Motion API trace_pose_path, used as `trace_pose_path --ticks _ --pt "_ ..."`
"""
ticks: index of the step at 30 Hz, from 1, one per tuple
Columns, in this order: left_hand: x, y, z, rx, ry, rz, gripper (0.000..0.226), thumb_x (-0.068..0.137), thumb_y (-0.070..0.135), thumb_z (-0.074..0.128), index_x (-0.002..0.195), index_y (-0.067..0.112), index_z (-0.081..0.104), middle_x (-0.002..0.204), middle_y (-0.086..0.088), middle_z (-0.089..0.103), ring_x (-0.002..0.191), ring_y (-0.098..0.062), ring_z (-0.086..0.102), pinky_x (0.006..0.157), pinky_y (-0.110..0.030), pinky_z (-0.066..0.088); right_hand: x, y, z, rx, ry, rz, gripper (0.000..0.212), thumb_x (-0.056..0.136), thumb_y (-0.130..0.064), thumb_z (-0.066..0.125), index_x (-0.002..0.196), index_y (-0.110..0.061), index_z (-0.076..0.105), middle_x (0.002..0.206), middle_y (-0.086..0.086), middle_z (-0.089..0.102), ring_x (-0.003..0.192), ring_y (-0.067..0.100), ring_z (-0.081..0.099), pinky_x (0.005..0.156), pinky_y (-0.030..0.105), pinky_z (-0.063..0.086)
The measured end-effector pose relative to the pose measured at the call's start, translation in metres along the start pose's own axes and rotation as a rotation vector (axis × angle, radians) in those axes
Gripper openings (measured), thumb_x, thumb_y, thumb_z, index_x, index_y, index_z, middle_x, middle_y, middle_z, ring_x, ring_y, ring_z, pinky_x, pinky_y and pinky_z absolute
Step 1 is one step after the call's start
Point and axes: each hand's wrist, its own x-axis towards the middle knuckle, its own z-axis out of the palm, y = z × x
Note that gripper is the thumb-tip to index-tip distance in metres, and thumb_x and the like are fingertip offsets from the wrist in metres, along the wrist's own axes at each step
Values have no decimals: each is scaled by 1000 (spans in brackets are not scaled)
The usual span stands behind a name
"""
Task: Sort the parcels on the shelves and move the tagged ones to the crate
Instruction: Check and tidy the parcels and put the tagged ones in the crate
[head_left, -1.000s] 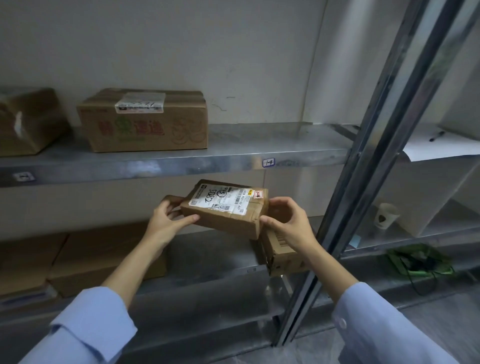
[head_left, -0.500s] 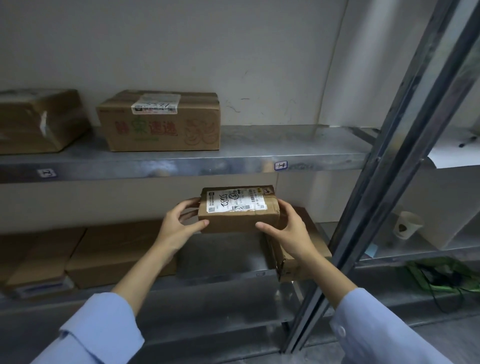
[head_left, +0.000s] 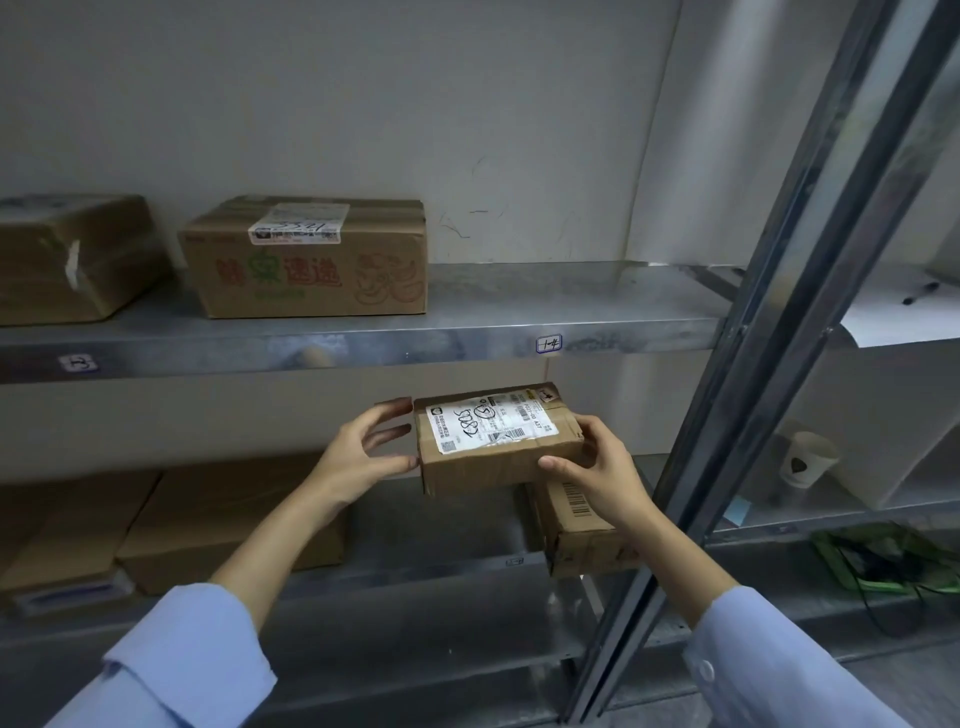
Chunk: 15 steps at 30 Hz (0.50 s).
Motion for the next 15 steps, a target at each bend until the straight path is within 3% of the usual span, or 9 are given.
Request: trace_pose_path --ticks 3,7,10,15 --pt "2 1 -2 -4 -95 -35 84 71 -5 81 139 30 44 139 14 47 129 -8 47 101 -29 46 -1 -2 -11 -1 -45 -20 63 80 -22 79 135 -20 50 130 -7 59 124 12 52 103 32 47" --pt "3 1 0 50 -223 -48 84 63 -3 87 130 35 54 133 10 58 128 -10 51 105 -30 44 -2 -6 -18 4 -88 -51 67 83 -21 76 142 -20 45 138 -3 55 130 16 49 110 46 41" --pt "1 -1 3 -20 -263 -36 78 56 0 90 122 29 60 127 8 63 122 -15 58 101 -27 47 -2 -7 -18 0 -52 -71 63 83 -22 76 139 -20 49 135 -6 58 128 13 50 110 45 41" --pt "-3 -3 8 -95 -274 -38 75 48 23 97 111 29 57 131 3 62 125 -15 56 102 -32 45 1 -9 -14 15 13 -84 59 80 -22 79 132 -14 53 129 -4 61 122 10 54 108 39 43"
